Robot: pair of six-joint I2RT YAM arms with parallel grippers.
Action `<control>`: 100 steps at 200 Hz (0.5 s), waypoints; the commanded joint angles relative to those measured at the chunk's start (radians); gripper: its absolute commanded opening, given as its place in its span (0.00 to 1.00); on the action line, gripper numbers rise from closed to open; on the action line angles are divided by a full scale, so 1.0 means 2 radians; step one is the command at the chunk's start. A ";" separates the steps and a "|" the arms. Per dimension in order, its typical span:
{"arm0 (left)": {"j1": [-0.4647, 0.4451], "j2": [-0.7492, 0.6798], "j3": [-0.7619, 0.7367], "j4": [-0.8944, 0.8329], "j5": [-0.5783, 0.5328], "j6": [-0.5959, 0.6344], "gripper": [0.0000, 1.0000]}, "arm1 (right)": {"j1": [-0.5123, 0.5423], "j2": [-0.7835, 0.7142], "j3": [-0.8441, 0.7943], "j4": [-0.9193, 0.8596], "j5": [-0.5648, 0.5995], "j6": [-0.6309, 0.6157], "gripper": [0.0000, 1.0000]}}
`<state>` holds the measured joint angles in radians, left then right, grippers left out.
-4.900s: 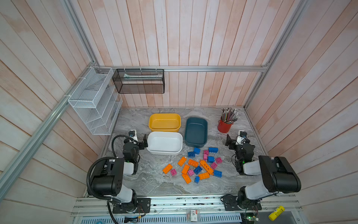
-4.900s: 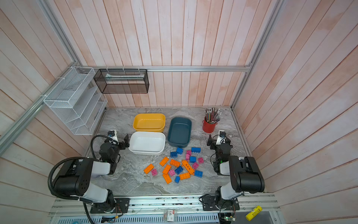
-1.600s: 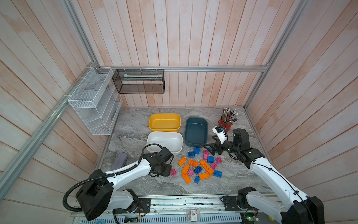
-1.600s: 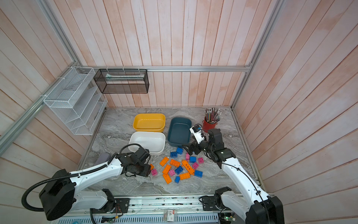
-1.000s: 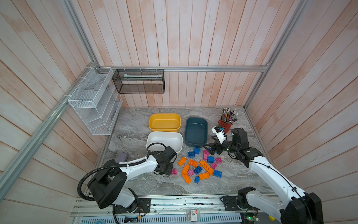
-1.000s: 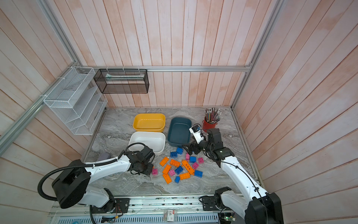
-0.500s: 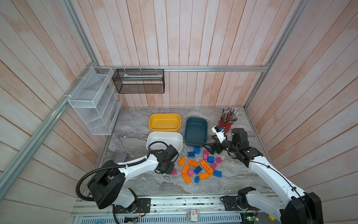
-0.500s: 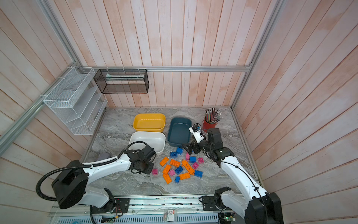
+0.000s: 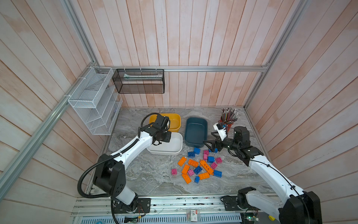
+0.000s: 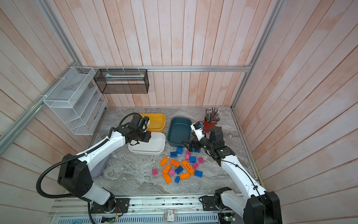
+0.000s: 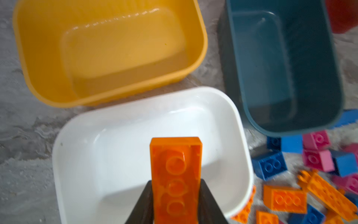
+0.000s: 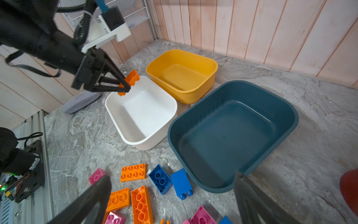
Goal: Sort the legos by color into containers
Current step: 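Carry the orange brick over the yellow tub and open the left gripper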
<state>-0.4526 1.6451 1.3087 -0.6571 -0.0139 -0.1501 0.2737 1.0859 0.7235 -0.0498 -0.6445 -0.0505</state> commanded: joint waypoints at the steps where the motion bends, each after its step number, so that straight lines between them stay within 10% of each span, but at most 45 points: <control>1: 0.025 0.061 0.050 0.031 0.002 0.050 0.26 | -0.005 0.006 0.015 0.012 -0.016 0.008 0.98; 100: 0.065 0.258 0.200 0.052 -0.008 0.067 0.27 | -0.011 0.020 0.018 0.018 -0.011 0.016 0.98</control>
<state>-0.3325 2.1036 1.6749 -0.5560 -0.0299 -0.0395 0.2569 1.1034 0.7250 -0.0273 -0.6563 -0.0265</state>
